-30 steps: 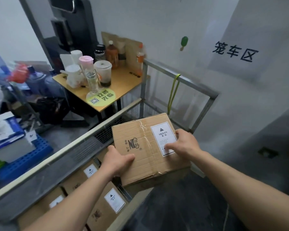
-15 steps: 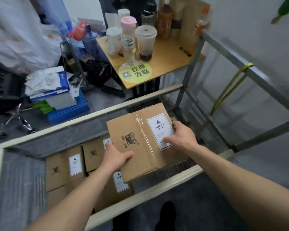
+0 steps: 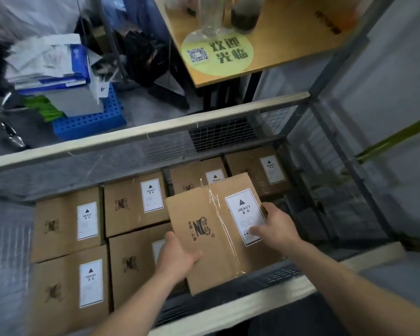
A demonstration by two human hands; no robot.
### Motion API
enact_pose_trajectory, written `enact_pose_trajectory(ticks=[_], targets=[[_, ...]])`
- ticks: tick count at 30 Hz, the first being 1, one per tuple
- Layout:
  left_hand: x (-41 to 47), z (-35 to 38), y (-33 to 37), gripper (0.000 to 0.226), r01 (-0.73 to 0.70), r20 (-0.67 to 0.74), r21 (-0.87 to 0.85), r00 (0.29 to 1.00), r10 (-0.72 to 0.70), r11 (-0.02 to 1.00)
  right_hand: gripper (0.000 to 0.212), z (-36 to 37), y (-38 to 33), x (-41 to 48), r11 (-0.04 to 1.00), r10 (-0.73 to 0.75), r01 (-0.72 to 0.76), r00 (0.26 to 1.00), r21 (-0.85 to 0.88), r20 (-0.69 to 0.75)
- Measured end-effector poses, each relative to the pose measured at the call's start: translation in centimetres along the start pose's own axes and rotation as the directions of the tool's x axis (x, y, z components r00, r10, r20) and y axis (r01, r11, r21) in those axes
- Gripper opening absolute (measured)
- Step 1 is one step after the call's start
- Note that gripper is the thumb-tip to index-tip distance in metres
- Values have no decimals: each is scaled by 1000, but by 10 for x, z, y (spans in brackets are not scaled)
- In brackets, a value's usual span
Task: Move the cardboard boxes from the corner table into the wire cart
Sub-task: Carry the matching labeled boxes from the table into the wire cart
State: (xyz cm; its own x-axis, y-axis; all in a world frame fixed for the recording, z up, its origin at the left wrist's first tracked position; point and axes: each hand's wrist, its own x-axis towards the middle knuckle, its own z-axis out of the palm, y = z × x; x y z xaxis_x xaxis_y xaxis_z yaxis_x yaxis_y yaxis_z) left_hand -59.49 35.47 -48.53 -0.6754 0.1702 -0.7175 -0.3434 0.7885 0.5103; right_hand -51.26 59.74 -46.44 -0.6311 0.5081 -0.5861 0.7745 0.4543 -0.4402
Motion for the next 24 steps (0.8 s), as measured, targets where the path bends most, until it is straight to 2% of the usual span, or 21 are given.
enact_pose_trajectory(ticks=[10,14,24], targets=[[40,40,-43,57,87,130,-37,988,-81,996,55,43,42,38,996,86,-81,984,-35,159],[66,42,-45,50,88,146,-64,986,-78,994,60,51,41,61,993,102,-89,981,-81,168],[113,35,-45,51,136,163,-77,979,-122,988,54,61,30,107,989,127,-113,980,-99,154]])
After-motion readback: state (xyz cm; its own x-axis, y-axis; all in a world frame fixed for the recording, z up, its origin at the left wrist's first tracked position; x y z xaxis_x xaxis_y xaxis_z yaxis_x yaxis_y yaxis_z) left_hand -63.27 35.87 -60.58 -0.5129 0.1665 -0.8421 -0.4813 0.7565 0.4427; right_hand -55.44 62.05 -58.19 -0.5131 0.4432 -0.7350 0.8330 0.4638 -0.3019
